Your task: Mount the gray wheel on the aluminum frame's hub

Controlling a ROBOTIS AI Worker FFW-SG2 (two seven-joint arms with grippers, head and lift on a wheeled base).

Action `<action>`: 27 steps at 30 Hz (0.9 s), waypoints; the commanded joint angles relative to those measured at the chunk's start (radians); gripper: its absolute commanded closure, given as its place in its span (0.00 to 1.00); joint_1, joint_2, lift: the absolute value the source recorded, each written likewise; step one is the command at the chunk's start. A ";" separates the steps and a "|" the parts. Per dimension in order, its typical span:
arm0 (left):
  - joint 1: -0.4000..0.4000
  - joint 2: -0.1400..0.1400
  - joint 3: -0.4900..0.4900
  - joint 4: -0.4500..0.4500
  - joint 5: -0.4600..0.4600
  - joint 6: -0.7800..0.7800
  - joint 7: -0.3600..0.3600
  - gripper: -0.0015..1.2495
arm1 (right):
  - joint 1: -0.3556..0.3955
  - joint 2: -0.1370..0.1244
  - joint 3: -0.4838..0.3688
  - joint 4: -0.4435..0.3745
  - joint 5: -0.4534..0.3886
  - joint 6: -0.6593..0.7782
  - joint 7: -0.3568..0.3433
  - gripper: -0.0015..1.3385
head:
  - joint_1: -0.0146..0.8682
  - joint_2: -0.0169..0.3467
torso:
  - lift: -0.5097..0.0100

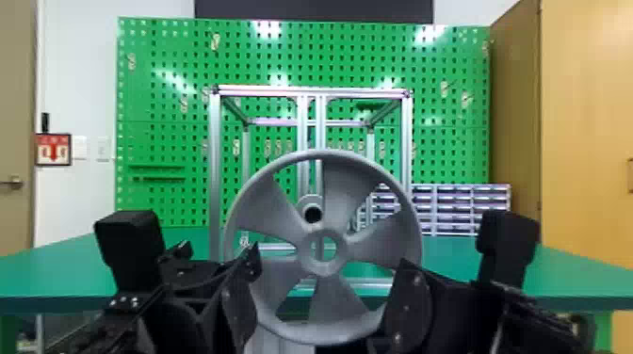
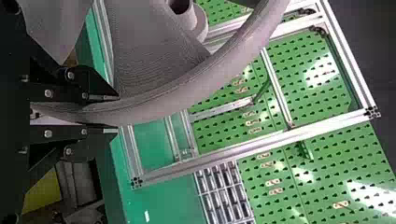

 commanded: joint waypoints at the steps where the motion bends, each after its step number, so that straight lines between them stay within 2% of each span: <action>1: -0.010 -0.001 -0.004 0.015 0.008 0.000 0.002 0.09 | 0.001 0.001 0.010 0.000 -0.001 -0.007 -0.001 0.86 | 0.01 0.06 | 0.02; 6: -0.030 -0.003 -0.007 0.045 0.007 -0.015 0.002 0.12 | -0.001 0.001 0.019 0.000 -0.010 -0.007 0.001 0.86 | 0.01 0.06 | 0.02; 14: -0.048 -0.006 0.006 0.091 0.002 -0.026 0.002 0.22 | -0.001 0.001 0.019 -0.002 -0.029 -0.009 0.001 0.86 | 0.01 0.06 | 0.02; 21: -0.061 -0.008 0.010 0.114 0.007 -0.048 0.002 0.43 | -0.001 0.001 0.022 -0.002 -0.032 -0.010 0.001 0.86 | 0.01 0.06 | 0.02; 25: -0.061 -0.011 0.012 0.125 0.030 -0.061 0.002 0.50 | -0.001 0.001 0.025 -0.002 -0.027 -0.017 0.001 0.86 | 0.01 0.06 | 0.02; 27: -0.062 -0.012 0.012 0.131 0.042 -0.067 0.002 0.58 | 0.001 0.001 0.027 -0.002 -0.017 -0.023 0.001 0.86 | 0.01 0.06 | 0.02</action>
